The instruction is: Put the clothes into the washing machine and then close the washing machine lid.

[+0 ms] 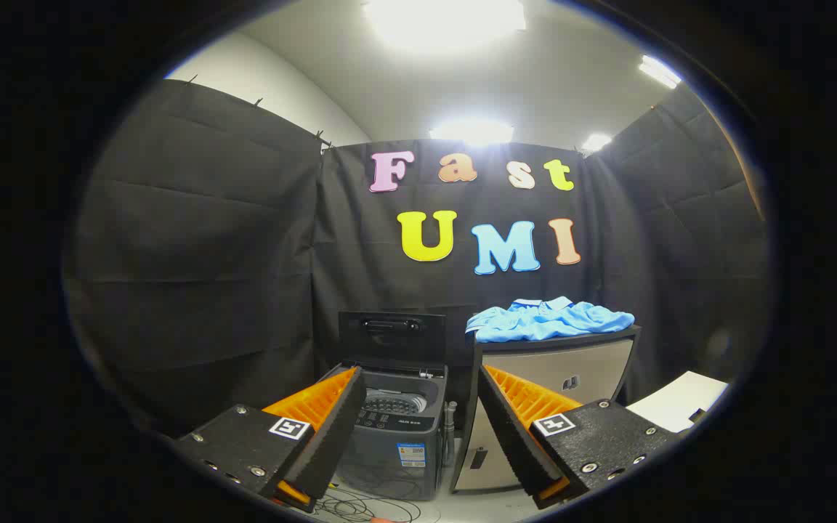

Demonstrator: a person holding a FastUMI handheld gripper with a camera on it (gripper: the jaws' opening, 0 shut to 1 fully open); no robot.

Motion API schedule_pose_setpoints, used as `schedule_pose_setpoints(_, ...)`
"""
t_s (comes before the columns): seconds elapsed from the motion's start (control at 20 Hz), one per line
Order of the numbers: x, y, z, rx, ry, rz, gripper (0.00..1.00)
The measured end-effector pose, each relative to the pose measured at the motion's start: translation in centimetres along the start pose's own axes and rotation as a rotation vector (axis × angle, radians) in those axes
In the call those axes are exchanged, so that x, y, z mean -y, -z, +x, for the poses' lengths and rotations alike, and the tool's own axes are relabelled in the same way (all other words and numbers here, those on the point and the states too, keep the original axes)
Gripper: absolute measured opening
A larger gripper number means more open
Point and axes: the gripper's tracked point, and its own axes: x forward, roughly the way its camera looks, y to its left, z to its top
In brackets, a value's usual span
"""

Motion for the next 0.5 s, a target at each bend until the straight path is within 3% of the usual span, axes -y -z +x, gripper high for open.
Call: schedule_pose_setpoints(0.5, 0.37, 0.21, 0.20, 0.000, 0.011, 0.009, 0.96)
